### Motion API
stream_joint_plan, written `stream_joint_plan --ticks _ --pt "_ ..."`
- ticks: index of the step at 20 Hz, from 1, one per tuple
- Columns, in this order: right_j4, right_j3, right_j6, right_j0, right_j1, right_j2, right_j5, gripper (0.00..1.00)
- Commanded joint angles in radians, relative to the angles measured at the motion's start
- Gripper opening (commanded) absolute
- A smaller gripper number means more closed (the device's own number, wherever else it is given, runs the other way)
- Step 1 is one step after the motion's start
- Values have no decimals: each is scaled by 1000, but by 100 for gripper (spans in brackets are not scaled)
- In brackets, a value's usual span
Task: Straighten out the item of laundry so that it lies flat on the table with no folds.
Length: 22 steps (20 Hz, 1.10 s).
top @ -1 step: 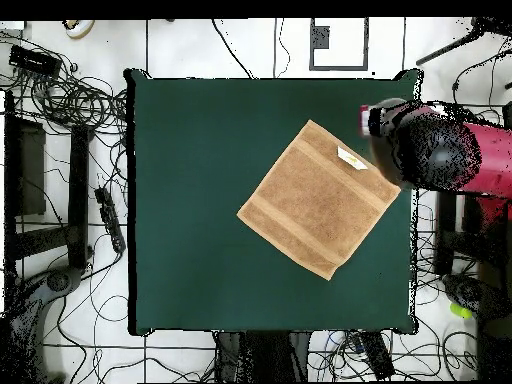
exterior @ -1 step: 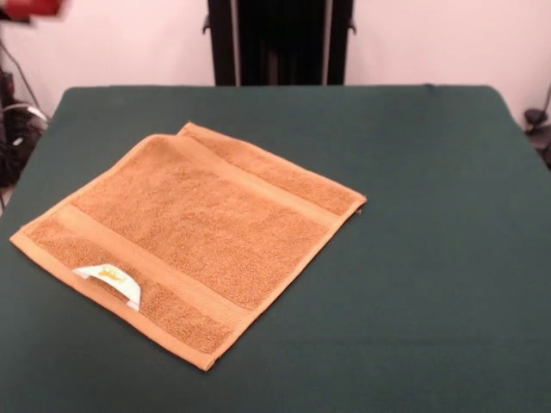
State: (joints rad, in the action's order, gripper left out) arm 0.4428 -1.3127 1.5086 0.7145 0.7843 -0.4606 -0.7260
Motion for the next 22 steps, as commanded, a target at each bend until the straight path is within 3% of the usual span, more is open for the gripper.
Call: stream_joint_plan --ticks 1,4,8,12,22 --pt "-45 -85 -348 78 101 -84 -241 0" --pt "-19 -88 -315 77 85 -92 -216 0" --pt "12 -115 -172 26 65 -81 -155 0" --pt "-20 -128 -51 -16 31 -75 -139 0" --pt "55 -56 68 -105 -183 -18 127 0"
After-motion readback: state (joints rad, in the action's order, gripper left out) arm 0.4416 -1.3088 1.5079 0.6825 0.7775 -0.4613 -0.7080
